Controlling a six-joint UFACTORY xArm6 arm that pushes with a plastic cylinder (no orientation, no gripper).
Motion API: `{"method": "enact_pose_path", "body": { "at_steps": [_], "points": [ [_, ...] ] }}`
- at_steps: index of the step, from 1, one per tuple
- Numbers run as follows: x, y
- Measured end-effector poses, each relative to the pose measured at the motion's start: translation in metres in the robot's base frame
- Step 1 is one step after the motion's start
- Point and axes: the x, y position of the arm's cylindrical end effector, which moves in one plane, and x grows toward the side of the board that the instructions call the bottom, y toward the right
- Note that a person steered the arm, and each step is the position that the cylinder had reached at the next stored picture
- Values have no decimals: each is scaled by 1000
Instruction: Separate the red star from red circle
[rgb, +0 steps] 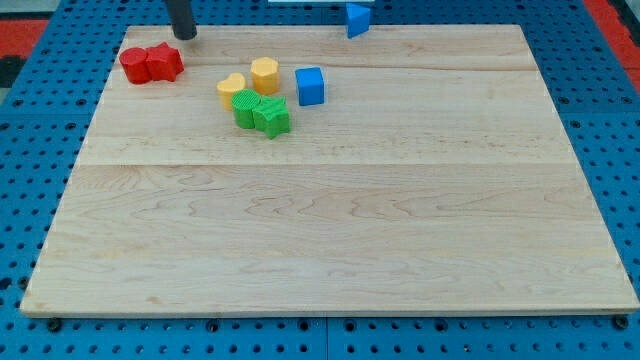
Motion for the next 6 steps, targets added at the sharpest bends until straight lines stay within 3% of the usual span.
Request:
{"method": "enact_pose_path", "body": {
  "at_steps": [1,4,6],
  "points": [
    [16,-21],
    [138,-16],
    [138,-27]
  ]
}}
